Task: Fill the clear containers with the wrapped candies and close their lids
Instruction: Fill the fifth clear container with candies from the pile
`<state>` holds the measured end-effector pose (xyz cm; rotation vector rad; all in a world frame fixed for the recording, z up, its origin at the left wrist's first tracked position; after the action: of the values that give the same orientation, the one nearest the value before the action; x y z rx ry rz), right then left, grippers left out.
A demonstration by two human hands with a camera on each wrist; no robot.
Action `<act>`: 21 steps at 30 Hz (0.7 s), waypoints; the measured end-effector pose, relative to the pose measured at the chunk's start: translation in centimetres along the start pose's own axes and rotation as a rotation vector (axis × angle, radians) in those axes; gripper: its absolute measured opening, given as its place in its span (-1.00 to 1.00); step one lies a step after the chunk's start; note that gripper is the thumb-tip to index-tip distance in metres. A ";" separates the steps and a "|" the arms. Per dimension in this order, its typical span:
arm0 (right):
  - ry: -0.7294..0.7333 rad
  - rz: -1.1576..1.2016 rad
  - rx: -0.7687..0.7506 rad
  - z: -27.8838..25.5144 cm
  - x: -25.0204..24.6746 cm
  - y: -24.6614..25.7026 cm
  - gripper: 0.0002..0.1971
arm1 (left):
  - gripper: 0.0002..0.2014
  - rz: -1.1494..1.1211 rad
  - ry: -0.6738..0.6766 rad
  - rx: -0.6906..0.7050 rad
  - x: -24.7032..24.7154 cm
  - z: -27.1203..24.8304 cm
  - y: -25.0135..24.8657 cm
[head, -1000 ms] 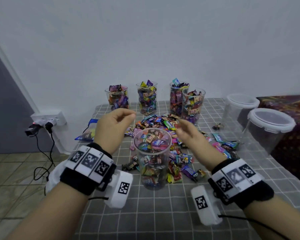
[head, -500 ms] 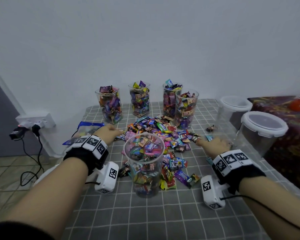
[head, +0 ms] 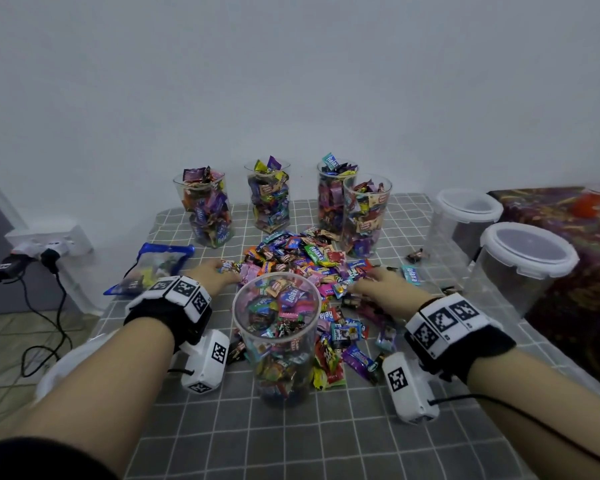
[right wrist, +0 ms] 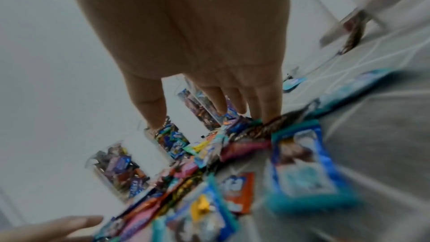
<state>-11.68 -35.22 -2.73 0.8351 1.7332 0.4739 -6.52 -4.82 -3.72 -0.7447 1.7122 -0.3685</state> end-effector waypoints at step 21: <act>-0.102 -0.412 0.087 9.1 -2.3 -0.2 -0.66 | -0.39 0.219 -0.034 0.031 0.2 -0.7 -0.4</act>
<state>-2.81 -37.89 -4.28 0.5307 1.7810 0.0790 -7.07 -5.35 -3.47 -0.5312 1.7317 -0.2293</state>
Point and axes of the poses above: each hand's wrist, its own z-axis towards the middle knuckle, its own x-axis out of the palm, y = z × x, the point moved 3 cm from there along z, towards the middle knuckle, and after that the axes turned 2 degrees about -z, right-handed, at the moved point
